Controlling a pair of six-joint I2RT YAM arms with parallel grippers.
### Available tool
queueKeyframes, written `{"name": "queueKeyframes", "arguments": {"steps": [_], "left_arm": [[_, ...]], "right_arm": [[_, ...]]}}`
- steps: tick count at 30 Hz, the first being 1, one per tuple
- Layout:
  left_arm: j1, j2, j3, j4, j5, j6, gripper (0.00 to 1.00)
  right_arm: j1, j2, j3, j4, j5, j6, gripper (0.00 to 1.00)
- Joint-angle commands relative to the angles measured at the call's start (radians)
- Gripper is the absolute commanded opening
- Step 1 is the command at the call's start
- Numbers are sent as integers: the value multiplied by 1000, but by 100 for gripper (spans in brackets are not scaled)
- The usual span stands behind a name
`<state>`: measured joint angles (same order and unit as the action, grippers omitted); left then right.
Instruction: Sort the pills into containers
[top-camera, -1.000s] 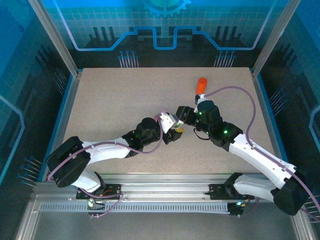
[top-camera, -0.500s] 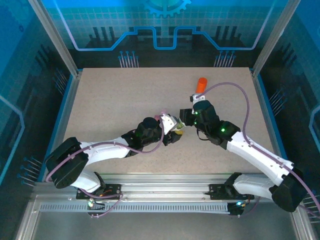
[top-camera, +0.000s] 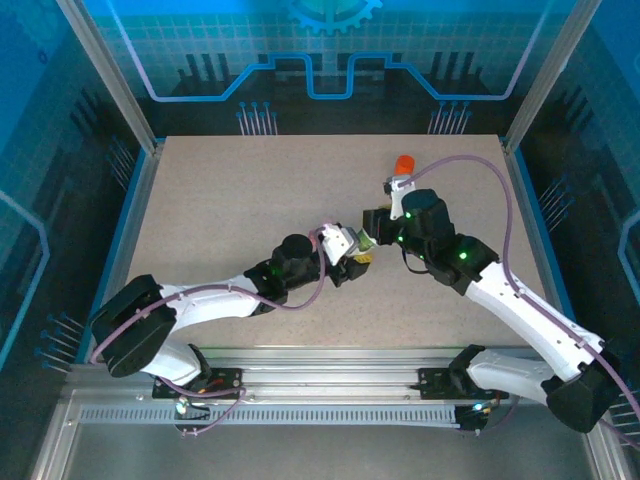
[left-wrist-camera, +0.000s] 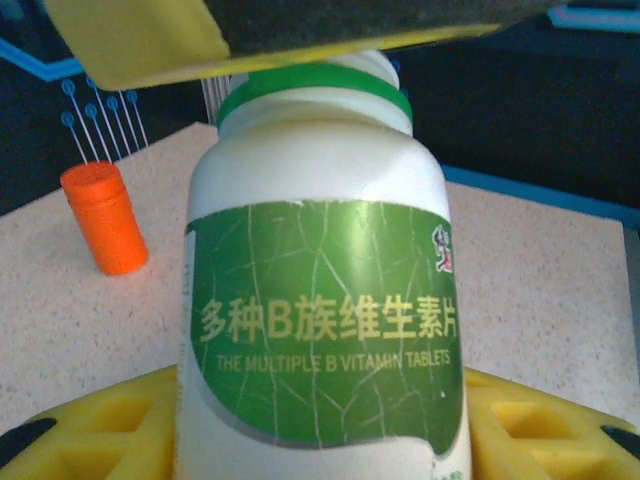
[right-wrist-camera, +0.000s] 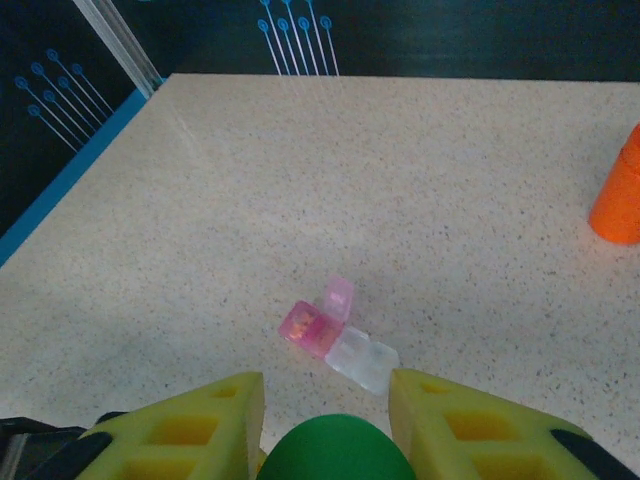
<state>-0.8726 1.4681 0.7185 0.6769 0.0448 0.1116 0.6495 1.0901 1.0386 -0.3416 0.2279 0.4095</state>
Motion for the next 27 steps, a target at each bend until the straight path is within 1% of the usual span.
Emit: {"name": "queueKeyframes", "arguments": {"steps": [1,7,11,14,16,17,18,22,24,27], "left_arm": [[-21,36,29,48,54,20,0],[-20,69,64,17,43,8,0],[-20,71,62,32,41,-3,0],[-20,61,44,68,45,-6,0],[-20,51,19,113,49,-3,0],[-20,47,2,146,51,-2,0],[-20,45,-17,181,56,-1,0],[-20,43,-99,372,69,5,0],[-20,38,-130,425,61,13,0],[-19,27,-145,436,38,31,0]], "right_arm": [[29,-32,44,26,21,-23,0],[116,-48,64,33,21,-16,0],[186,-45,86,30,69,-14,0],[214,-36,107,5,116,-20,0],[216,-43,112,-8,151,-13,0],[216,-47,118,-21,177,-11,5],[213,-51,127,-37,200,-12,13],[192,-78,172,-138,270,2,44],[177,-113,177,-189,312,20,50],[127,-176,146,-260,333,45,54]]}}
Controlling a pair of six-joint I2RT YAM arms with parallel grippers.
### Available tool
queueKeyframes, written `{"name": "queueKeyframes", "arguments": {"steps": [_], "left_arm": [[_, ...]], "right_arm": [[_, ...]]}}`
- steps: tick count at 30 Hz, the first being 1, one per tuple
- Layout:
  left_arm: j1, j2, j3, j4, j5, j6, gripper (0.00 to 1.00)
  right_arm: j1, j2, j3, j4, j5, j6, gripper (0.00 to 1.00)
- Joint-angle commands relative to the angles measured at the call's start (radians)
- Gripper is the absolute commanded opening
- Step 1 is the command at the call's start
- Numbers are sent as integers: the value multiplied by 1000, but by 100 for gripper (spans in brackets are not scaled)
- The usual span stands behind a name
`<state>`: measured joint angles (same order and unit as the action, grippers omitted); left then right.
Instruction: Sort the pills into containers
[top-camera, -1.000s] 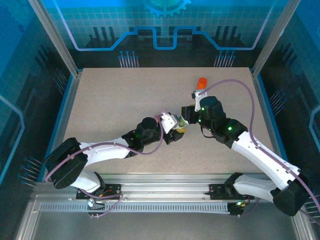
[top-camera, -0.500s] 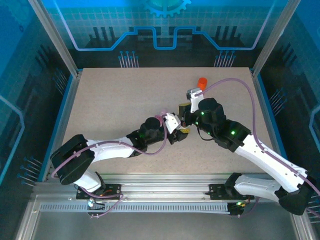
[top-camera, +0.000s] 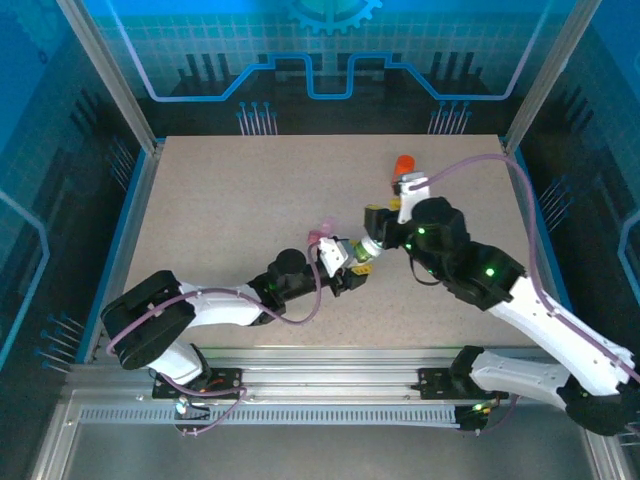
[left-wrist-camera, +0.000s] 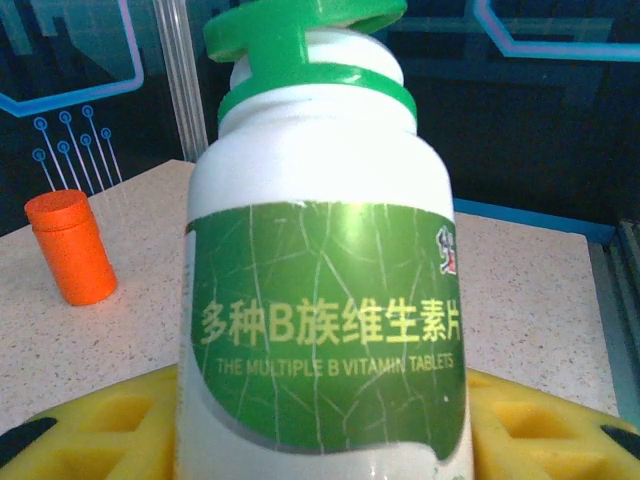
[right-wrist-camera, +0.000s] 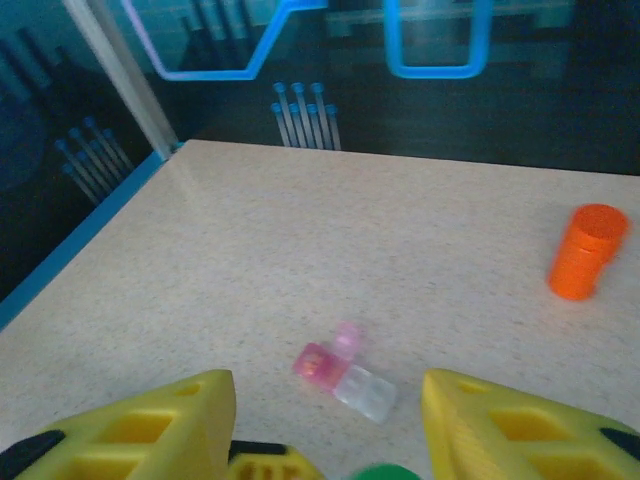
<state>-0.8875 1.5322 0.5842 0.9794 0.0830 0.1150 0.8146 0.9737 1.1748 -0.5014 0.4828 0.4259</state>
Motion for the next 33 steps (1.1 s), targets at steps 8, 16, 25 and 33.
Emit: {"name": "queueKeyframes", "arguments": {"steps": [8,16,25,33], "left_arm": [[-4,-57,-60,262,-17,40,0],[-4,-59,-64,273,-13,23,0],[-4,-54,-43,224,-15,15,0],[-4,-46,25,76,-10,12,0]], "right_arm": [[-335,-167,-180,-132,-209,112,54],[-408,-70,-242,50,-571,165,54],[-341,-2,-248,186,-674,200,54],[-280,17,-244,216,-676,214,54]]}}
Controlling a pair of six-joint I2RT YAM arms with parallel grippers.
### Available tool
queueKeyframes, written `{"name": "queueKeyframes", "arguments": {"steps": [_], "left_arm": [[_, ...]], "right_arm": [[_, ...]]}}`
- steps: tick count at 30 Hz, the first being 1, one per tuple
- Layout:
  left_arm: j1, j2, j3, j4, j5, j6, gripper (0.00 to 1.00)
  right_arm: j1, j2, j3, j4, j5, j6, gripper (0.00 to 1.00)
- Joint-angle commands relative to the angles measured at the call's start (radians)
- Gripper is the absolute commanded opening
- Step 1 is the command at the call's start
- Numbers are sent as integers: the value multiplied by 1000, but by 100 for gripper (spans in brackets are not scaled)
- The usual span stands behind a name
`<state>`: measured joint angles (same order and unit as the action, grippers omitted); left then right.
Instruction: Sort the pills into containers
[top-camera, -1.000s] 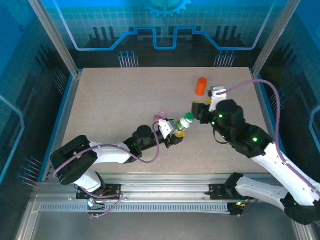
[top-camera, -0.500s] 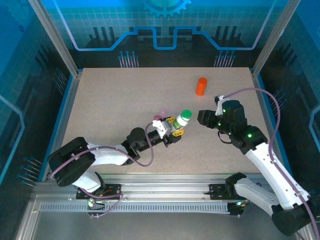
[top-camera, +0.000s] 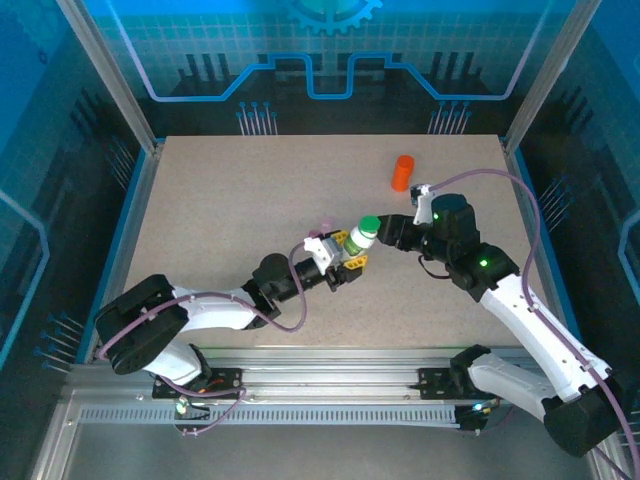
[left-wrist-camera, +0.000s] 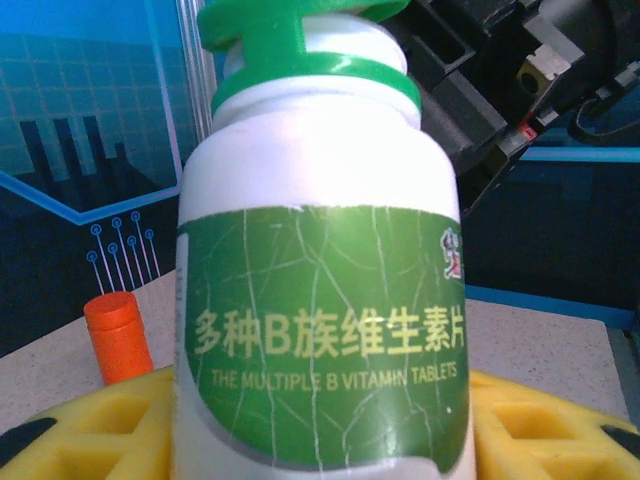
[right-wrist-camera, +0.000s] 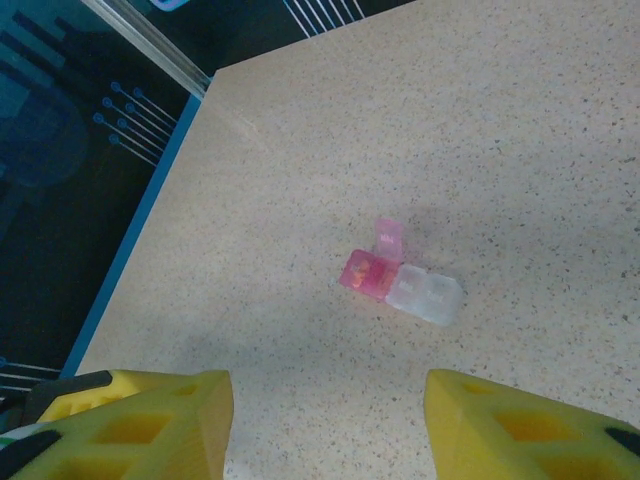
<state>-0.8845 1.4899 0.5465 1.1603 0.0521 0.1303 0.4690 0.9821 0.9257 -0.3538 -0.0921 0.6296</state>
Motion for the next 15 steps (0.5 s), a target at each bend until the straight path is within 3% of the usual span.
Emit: {"name": "queueKeyframes", "arguments": {"steps": [1,10,15], "left_arm": [[-6,-2,74,-132,19,-3,0],[-7,5,137,-303,-12,2,0],[-7,-9,122,-282,-37,5,0]], "right_arm": [[72,11,8,67,-97,9,54],[101,23,18,49,-64,-8,54],[99,12,23,-4,30,-39,55]]}}
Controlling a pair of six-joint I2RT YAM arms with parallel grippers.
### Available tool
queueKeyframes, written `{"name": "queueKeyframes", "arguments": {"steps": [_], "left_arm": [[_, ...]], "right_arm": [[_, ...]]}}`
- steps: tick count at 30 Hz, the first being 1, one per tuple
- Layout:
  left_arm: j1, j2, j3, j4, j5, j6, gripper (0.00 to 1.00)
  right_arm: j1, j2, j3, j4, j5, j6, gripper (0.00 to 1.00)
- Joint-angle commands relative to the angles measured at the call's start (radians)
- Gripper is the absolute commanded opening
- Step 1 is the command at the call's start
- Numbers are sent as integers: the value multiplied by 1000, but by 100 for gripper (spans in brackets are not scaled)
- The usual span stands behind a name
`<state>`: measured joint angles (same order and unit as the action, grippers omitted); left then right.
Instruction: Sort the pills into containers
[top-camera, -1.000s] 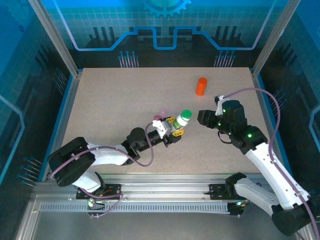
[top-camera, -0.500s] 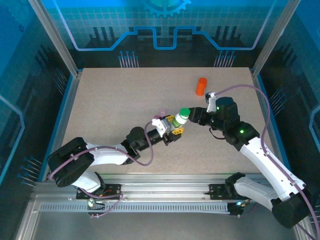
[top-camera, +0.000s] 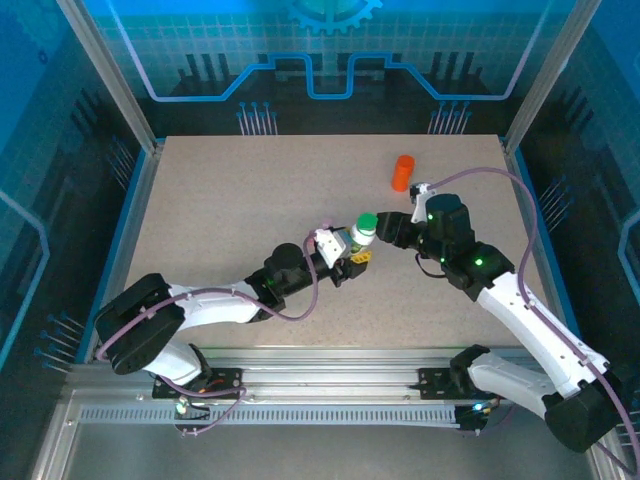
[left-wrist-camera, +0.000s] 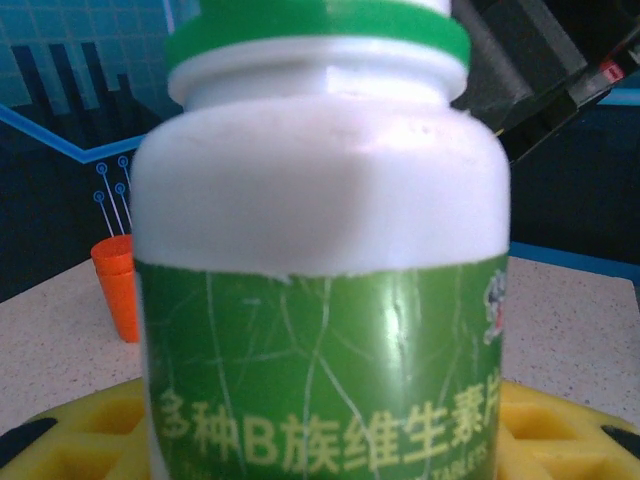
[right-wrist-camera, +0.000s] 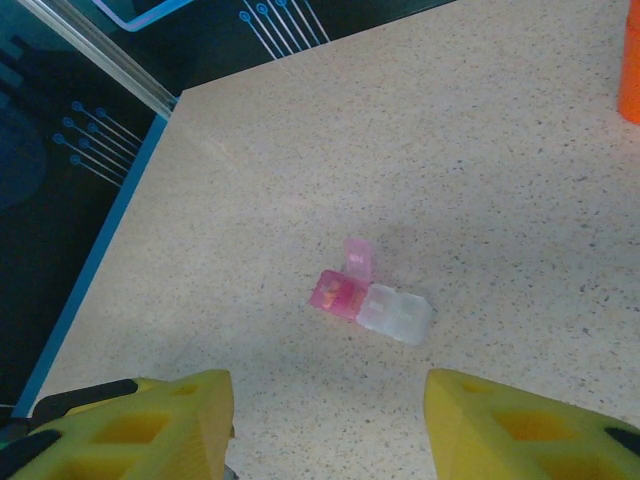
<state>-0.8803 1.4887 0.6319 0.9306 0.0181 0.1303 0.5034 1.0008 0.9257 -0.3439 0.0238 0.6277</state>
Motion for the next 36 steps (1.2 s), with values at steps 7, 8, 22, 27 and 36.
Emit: {"name": "queueKeyframes", "arguments": {"steps": [7,8,22,27,36], "left_arm": [[18,-107,-26,-148,-36,0,0],[26,-122,-37,-160,-39,-8,0],[138,-232,-117,-380,-50,-136,0],[149,-235,-119,-435,-53,-137,0],[200,-239,-105,-586,-21,-149,0]], "right_arm": [[4,-54,2,-42,8,-163,59],[0,-66,-8,-24,6,-178,59],[-6,-282,-366,458,-185,-307,64],[-7,-317,-495,604,-177,-339,68],[-9,-259,-604,786,-177,-285,78]]}}
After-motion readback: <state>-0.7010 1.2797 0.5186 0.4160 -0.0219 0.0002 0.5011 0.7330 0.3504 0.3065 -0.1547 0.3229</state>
